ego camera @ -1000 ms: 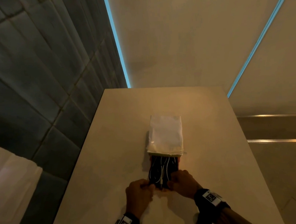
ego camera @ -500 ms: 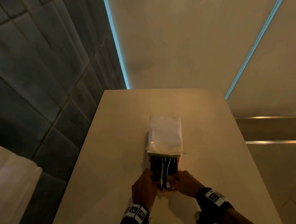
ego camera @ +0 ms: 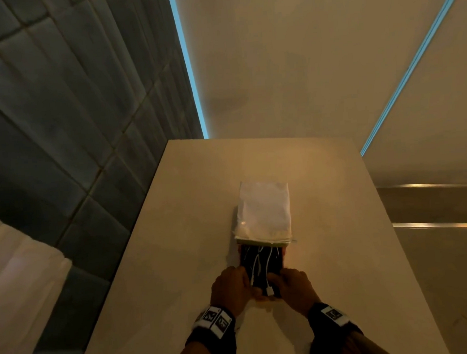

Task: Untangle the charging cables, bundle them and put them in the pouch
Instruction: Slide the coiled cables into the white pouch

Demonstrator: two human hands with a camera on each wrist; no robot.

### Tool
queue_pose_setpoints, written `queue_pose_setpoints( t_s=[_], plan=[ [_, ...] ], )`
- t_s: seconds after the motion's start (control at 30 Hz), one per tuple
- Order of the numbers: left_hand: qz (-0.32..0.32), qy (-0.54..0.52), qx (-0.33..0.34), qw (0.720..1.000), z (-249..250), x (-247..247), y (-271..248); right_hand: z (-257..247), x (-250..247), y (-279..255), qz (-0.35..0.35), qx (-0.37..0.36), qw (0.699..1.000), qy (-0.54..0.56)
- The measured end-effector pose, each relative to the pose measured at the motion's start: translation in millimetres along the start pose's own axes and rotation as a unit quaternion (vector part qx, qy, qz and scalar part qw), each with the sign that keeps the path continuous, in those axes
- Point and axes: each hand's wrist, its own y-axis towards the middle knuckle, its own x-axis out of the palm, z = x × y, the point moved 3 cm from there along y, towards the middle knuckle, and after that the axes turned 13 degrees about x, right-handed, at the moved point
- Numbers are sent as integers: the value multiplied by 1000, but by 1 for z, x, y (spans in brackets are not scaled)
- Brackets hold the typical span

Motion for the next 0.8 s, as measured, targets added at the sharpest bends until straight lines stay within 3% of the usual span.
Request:
queue_pose_setpoints(
  t_s=[0.13, 0.4, 0.47, 0.6, 0.7, 0.8],
  plan=[
    [-19, 16, -11, 1000, 0, -1, 11, 0, -2, -3, -79, -24, 996, -17],
    [-55, -66, 34, 996, -12, 2, 11, 0, 5, 7, 29, 34, 990, -132],
    [-16, -89, 48, 995, -13, 3, 7, -2, 6, 5, 28, 24, 990, -138],
    [136, -156, 21, 978, -16, 8, -4, -2, 6, -2, 8, -7, 996, -85],
    [184, -164, -8, 969, -18, 14, -12, 1, 4, -4, -8, -7, 1000, -4],
    [209, -206, -44, 955, -18, 20, -18, 5, 0, -3, -6, 43, 995, 84]
  ],
)
